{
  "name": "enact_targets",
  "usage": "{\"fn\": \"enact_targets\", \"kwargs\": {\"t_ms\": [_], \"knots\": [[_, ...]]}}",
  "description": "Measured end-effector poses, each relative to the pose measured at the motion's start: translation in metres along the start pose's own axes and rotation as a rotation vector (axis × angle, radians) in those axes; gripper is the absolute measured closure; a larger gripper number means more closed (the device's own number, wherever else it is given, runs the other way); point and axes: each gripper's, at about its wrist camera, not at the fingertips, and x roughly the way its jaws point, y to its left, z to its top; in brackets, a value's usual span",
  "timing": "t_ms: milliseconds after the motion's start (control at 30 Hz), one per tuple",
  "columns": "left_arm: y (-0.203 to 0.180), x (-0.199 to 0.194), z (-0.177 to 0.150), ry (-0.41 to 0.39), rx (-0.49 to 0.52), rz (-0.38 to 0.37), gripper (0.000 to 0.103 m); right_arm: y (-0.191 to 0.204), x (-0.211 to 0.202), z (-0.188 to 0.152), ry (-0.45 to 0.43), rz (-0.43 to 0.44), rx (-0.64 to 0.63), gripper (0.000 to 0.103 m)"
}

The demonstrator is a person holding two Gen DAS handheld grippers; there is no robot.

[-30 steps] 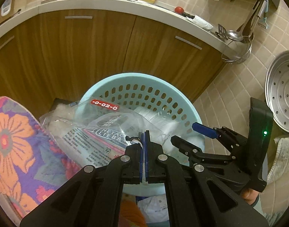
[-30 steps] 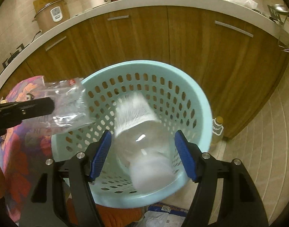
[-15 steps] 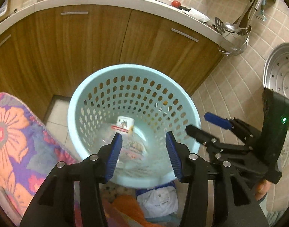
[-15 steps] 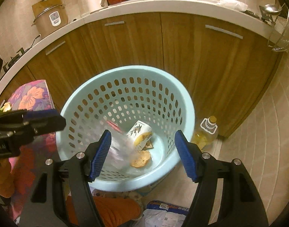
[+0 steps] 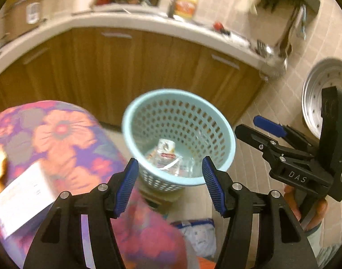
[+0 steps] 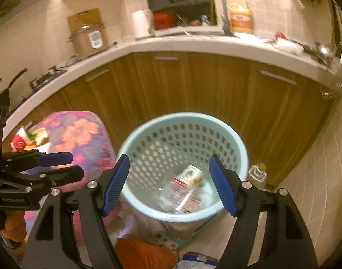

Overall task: Collect trash
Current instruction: 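Move both open tools back over the table, then grasp the bok choy leaf with the left tool while the right tool grasps the milk carton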

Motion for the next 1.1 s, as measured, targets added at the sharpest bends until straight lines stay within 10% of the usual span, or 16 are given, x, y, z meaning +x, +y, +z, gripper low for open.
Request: {"fn": "enact_targets", "kwargs": {"t_ms": [300,633,1100], "knots": [[0.066,-0.105,-0.042,-0.184,-0.167,0.169,0.045,0.088,-0.004,0.007,-0.024,0.152,-0.151,0.029],[0.167,-0.182,-0.108,-0.189,-0.414,0.589,0.043,0.174,0.062,0.013,0.079,0.401,-0.246,0.028],[0.21,-0.167,-0.145,-0.125,-0.525,0.563,0.043,0.228,0.134,0.008,0.302,0.591,-0.385,0.028]]}}
